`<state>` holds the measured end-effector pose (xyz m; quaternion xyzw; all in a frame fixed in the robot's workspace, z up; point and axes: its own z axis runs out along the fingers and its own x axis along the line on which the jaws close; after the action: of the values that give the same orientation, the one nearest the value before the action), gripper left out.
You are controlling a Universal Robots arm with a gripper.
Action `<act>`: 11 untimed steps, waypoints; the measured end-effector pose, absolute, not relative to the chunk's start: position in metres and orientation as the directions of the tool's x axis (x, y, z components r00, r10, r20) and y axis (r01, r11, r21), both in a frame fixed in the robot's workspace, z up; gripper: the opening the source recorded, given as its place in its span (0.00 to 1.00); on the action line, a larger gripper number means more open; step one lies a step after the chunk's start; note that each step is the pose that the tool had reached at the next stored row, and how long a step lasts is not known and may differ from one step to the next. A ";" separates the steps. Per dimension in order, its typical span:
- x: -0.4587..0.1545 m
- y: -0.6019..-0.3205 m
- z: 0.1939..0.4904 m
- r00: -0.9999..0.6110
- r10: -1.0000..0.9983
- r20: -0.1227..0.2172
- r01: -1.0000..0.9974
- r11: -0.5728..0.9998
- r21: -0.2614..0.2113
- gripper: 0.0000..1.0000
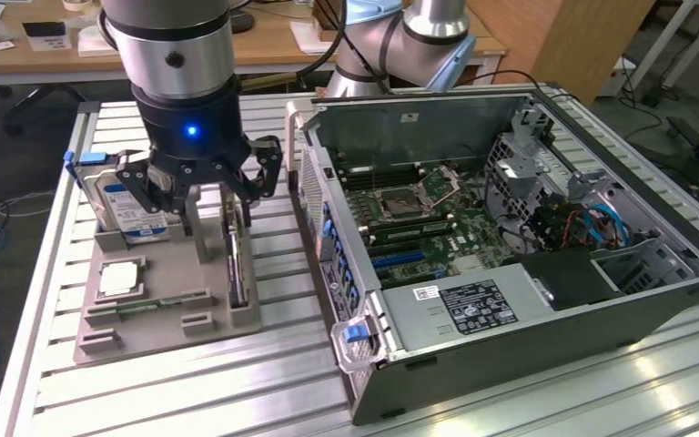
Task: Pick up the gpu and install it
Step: 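Pick up the gpu and move the gpu toward the slot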
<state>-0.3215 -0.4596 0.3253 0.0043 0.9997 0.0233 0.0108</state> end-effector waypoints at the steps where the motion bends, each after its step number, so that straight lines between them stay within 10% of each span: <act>1: -0.322 -0.459 0.325 -1.000 0.009 -0.021 0.008 0.999 0.047 0.65; 11: -0.319 -0.450 0.325 -1.000 0.009 -0.021 0.008 0.999 0.047 0.65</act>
<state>-0.3192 -0.4503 0.3246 0.0044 0.9997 0.0234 0.0107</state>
